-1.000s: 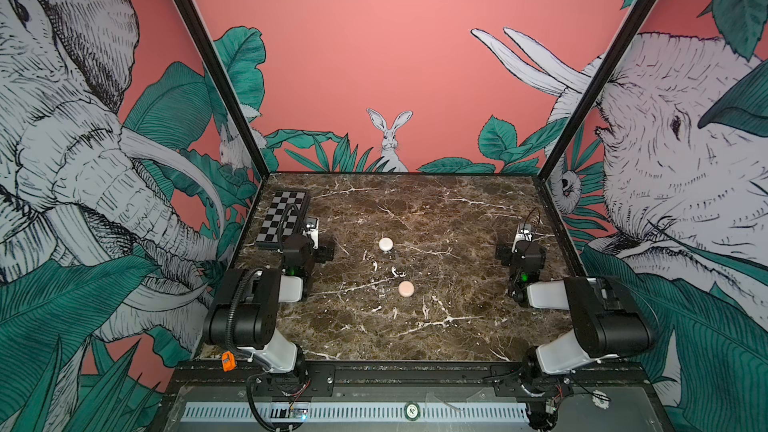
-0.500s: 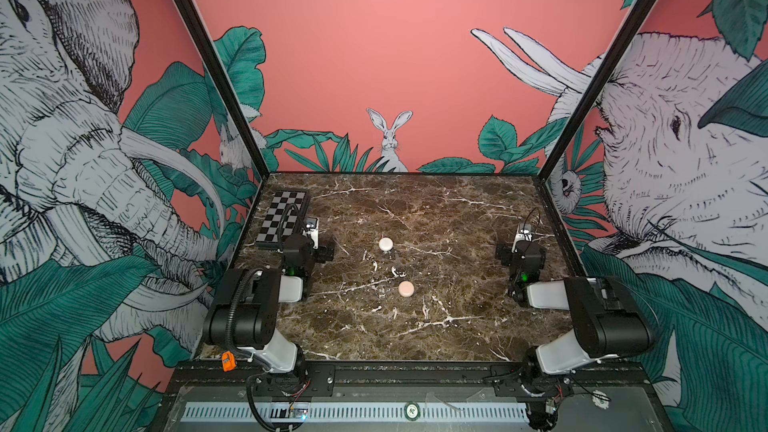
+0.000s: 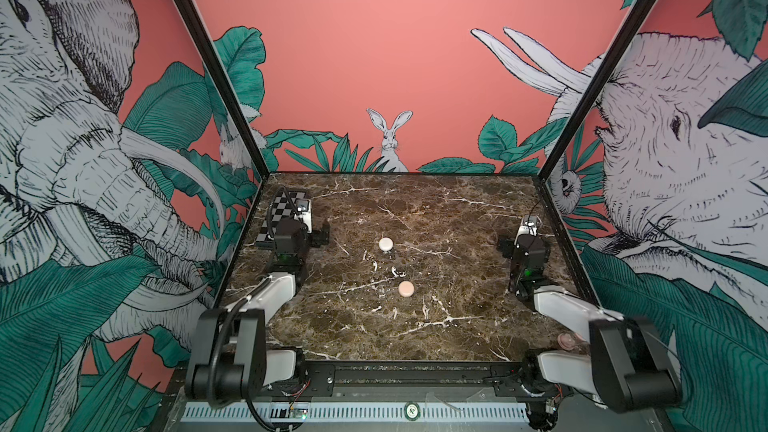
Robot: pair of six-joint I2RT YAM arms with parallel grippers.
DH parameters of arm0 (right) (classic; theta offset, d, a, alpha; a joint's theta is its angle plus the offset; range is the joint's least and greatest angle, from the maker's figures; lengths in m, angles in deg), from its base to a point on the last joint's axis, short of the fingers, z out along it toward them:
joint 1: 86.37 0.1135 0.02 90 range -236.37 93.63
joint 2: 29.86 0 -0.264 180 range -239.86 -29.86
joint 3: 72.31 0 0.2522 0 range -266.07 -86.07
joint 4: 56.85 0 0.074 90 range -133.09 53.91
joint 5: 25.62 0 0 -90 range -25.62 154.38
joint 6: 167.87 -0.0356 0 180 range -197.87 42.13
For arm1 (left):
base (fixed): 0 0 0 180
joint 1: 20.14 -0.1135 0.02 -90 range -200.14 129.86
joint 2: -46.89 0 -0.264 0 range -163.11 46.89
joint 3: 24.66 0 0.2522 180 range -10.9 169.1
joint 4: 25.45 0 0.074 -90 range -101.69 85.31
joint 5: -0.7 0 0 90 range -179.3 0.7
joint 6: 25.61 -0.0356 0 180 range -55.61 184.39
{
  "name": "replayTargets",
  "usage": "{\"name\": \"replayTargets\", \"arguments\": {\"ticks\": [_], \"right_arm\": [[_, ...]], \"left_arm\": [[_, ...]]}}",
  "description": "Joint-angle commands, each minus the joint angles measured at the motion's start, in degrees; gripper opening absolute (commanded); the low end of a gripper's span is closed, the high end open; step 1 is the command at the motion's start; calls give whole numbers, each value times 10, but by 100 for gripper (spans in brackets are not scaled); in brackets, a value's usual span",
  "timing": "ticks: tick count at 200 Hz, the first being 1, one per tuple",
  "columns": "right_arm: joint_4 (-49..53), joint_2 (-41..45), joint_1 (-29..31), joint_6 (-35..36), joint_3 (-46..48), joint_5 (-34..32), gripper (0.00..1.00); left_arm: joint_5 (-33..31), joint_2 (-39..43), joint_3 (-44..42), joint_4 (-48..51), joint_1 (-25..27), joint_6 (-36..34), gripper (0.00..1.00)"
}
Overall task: Insert the wireless bluetooth earbuds into the charging case
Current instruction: 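Raise both arms and swing the grippers over the table toward the cases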
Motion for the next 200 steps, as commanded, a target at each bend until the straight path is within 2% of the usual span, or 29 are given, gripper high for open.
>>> {"name": "replayTargets", "arguments": {"ticks": [1, 22, 28, 41, 58, 76, 111, 131, 142, 175, 200], "right_arm": [[176, 94, -5, -193, -55, -55, 98], [334, 172, -18, -363, -87, -52, 98], [322, 186, -21, -372, -79, -37, 98], [253, 208, -23, -329, -59, 25, 98], [280, 200, -23, -326, -90, 79, 98], [360, 168, -23, -329, -151, 140, 98], [462, 131, -17, -309, -225, 231, 98], [526, 99, 0, -282, -266, 270, 98], [567, 79, 14, -265, -293, 277, 98], [676, 21, 57, -219, -347, 262, 98], [706, 4, 85, -206, -348, 278, 98]], "left_arm": [[-53, 97, 36, 119, 3, 156, 99], [-113, 170, 39, 216, 3, 327, 99], [-130, 190, 36, 250, 3, 373, 99], [-140, 227, 16, 267, 2, 435, 99], [-78, 246, 2, 240, 2, 403, 99], [-55, 237, 30, 314, 1, 415, 99], [58, 171, 90, 406, 5, 386, 99], [71, 139, 94, 429, 19, 399, 99], [105, 125, 89, 416, 27, 394, 99], [36, 66, 146, 504, 123, 366, 99], [24, 31, 174, 551, 158, 378, 99]]}}
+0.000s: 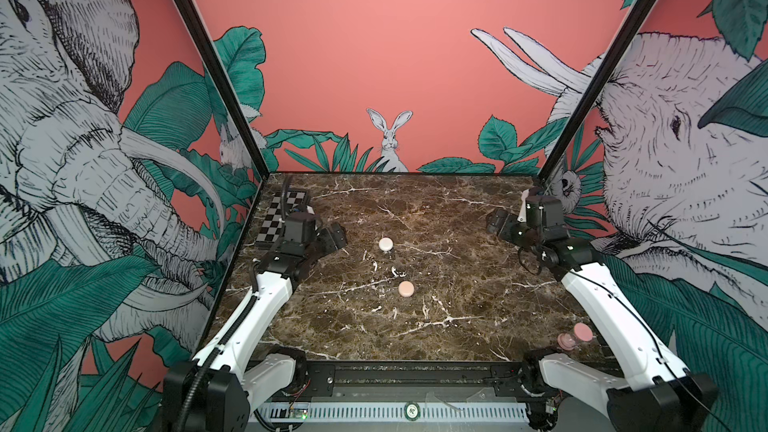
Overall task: Insert the wireless bluetooth earbuds into the charging case
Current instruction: 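Raise both arms and swing the grippers over the table toward the cases, then lower the left gripper onto the pink case while the right gripper hovers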
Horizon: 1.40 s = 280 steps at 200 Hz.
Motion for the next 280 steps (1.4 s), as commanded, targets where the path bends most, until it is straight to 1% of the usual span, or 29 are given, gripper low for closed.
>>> {"name": "replayTargets", "arguments": {"ticks": [1, 15, 44, 80, 105, 108, 122, 134, 158, 196, 225, 253, 266, 280], "right_arm": [[78, -9, 22, 31, -9, 17, 98], [89, -12, 40, 29, -5, 12, 98], [74, -22, 63, -1, 30, 1, 98], [82, -58, 69, -10, 23, -4, 98], [76, -57, 71, -6, 19, -13, 98], [77, -58, 71, -6, 18, -14, 98], [82, -61, 71, -4, 13, -16, 98], [83, -60, 72, -3, 12, -15, 98], [85, -56, 73, -3, 12, -12, 98], [90, -57, 79, 0, 15, -8, 98], [94, -56, 80, 2, 14, -11, 98], [97, -45, 80, 3, 12, -15, 98], [97, -41, 80, 2, 15, -16, 98], [98, -37, 81, 1, 17, -17, 98]], "left_arm": [[-23, -13, 33, 73, 27, 4, 99], [-32, -18, 33, 86, 52, 16, 99], [-77, -42, 46, 121, 135, 39, 99], [-55, -83, 47, 130, 198, 86, 99], [-50, -135, 81, 171, 231, 109, 99], [-48, -142, 84, 172, 248, 113, 99], [-29, -178, 107, 181, 269, 126, 99], [-10, -214, 134, 195, 280, 133, 99], [-4, -269, 186, 232, 300, 141, 99], [3, -306, 210, 232, 311, 158, 99], [19, -359, 260, 284, 315, 176, 99], [26, -404, 304, 317, 321, 176, 99], [35, -424, 322, 328, 322, 175, 97], [54, -438, 323, 316, 324, 176, 94]]}}
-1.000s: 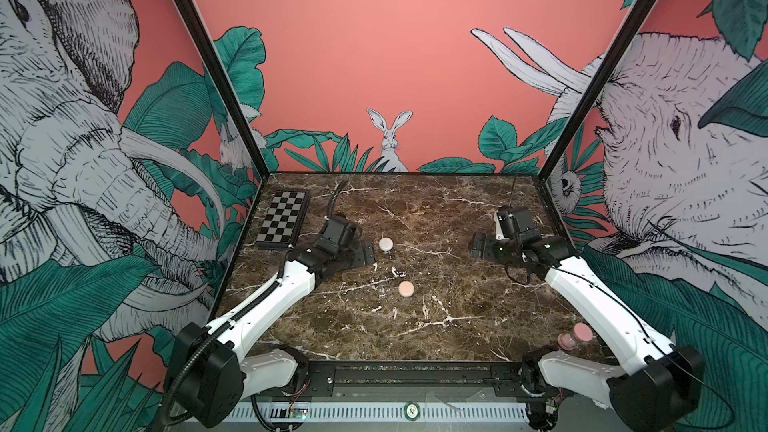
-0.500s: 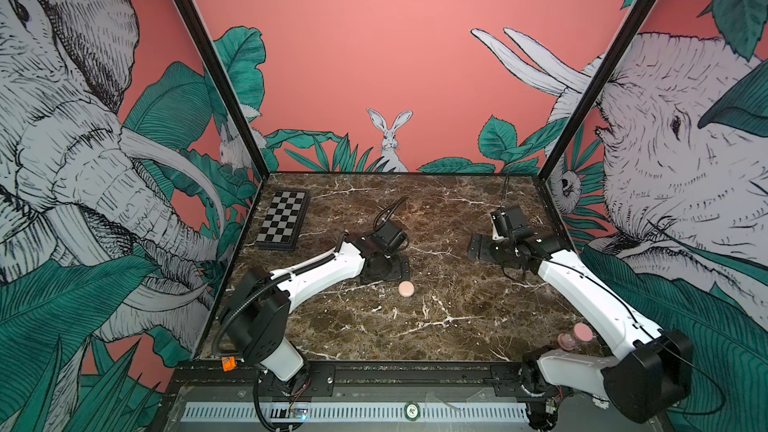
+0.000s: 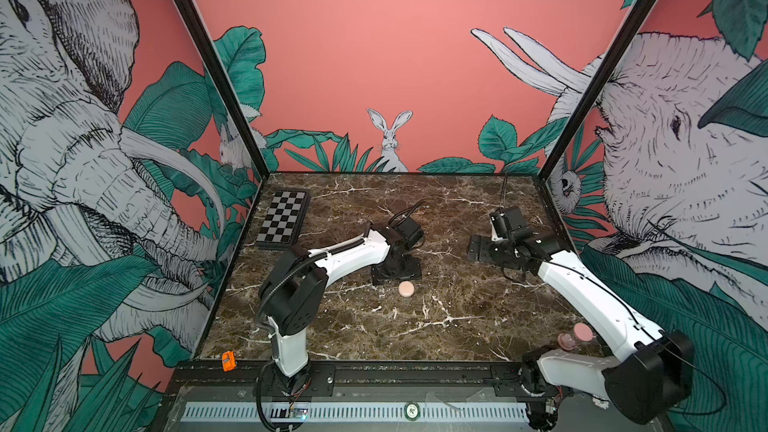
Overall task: Insert the wireless bluetooth earbuds into the charging case
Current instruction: 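Lower the left gripper onto the pink case while the right gripper hovers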
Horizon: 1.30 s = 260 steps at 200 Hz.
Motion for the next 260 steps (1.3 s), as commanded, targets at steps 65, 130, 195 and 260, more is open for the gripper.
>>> {"name": "replayTargets", "arguments": {"ticks": [65, 130, 195, 260], "right_arm": [[13, 34, 4, 0, 4, -14, 98], [12, 38, 3, -1, 8, -10, 98], [10, 43, 3, -1, 11, -11, 98], [6, 44, 4, -3, 16, -7, 98]], "left_arm": [[56, -77, 54, 42, 9, 20, 93], [60, -103, 67, 48, 10, 21, 86], [60, -115, 73, 43, 12, 18, 71], [50, -131, 92, 59, 14, 8, 63]]}}
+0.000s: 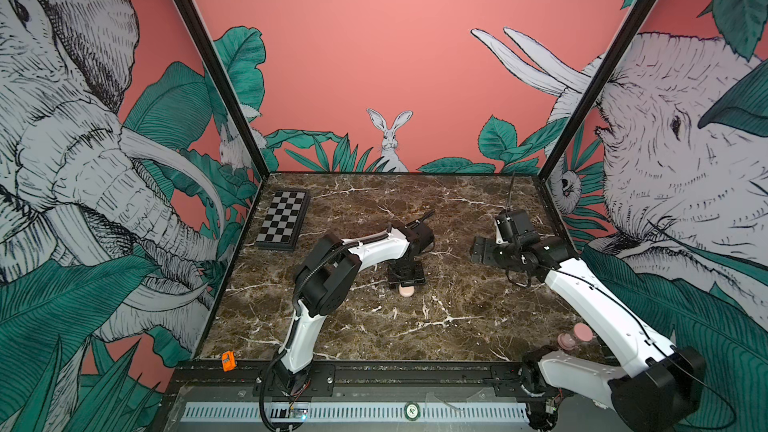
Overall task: Insert the wireless bluetooth earbuds into the charging case
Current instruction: 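Lower the left gripper onto the pink case while the right gripper hovers, then lift the pink case with the left gripper while the right gripper reaches in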
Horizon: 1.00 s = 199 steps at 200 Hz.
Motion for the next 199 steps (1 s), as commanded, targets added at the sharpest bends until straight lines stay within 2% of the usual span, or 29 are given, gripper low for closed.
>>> {"name": "replayTargets", "arguments": {"ticks": [1, 15, 29, 89, 141, 178, 199], "right_arm": [[-4, 10, 3, -2, 5, -4, 98], [-4, 11, 3, -3, 6, -5, 98], [-4, 11, 3, -3, 7, -5, 98], [-7, 12, 3, -6, 11, -2, 98], [-7, 12, 3, -7, 14, -3, 98], [-8, 11, 3, -8, 15, -2, 98], [-8, 13, 3, -8, 14, -1, 98]], "left_arm": [[-11, -5, 10, 24, 5, 1, 63], [-19, -4, 12, 29, 5, -1, 62], [-18, -5, 10, 28, 5, -3, 57], [-19, -8, 10, 29, 5, -6, 57], [-26, -9, 12, 35, 5, -12, 52], [-38, 2, 15, 33, 5, -22, 37], [-54, 8, 21, 42, 5, -36, 22]]}}
